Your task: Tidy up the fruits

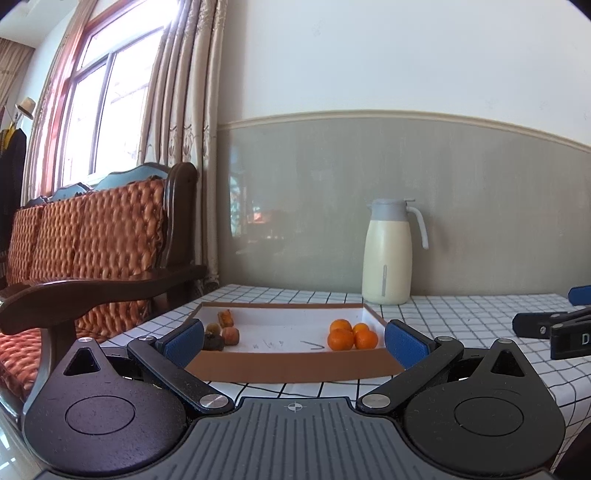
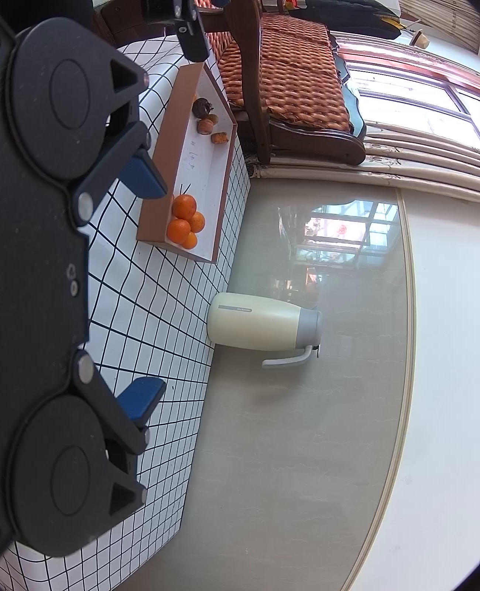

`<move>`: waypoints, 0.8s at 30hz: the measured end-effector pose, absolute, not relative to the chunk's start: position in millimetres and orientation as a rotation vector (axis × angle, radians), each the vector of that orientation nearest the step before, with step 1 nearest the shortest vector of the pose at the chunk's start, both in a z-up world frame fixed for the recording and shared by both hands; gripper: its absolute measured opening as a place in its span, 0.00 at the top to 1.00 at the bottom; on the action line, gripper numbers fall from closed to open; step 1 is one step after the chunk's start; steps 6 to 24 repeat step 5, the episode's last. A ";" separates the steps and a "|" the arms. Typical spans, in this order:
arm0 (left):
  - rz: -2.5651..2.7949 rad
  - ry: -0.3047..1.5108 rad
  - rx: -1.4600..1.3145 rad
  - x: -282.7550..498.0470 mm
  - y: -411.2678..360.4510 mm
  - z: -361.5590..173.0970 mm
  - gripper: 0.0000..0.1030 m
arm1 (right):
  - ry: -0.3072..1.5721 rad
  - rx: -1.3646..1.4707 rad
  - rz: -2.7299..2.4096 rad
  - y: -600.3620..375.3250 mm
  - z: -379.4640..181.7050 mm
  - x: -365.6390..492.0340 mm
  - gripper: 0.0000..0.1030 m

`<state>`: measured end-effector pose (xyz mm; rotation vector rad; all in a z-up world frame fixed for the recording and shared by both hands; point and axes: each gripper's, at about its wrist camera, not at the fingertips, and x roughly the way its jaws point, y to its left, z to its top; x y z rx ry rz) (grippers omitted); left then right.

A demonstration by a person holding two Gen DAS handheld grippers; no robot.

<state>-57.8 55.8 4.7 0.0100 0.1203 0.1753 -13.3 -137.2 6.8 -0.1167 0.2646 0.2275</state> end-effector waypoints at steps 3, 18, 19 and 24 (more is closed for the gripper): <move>0.179 0.110 0.004 -59.2 56.6 4.5 0.00 | 0.264 -0.117 0.229 -137.3 6.9 -13.0 0.06; 0.179 0.120 0.003 -57.5 57.3 3.9 0.00 | 0.264 -0.119 0.227 -137.3 7.0 -13.1 0.06; 0.179 0.120 0.003 -57.5 57.3 3.9 0.00 | 0.264 -0.119 0.227 -137.3 7.0 -13.1 0.06; 0.179 0.120 0.003 -57.5 57.3 3.9 0.00 | 0.264 -0.119 0.227 -137.3 7.0 -13.1 0.06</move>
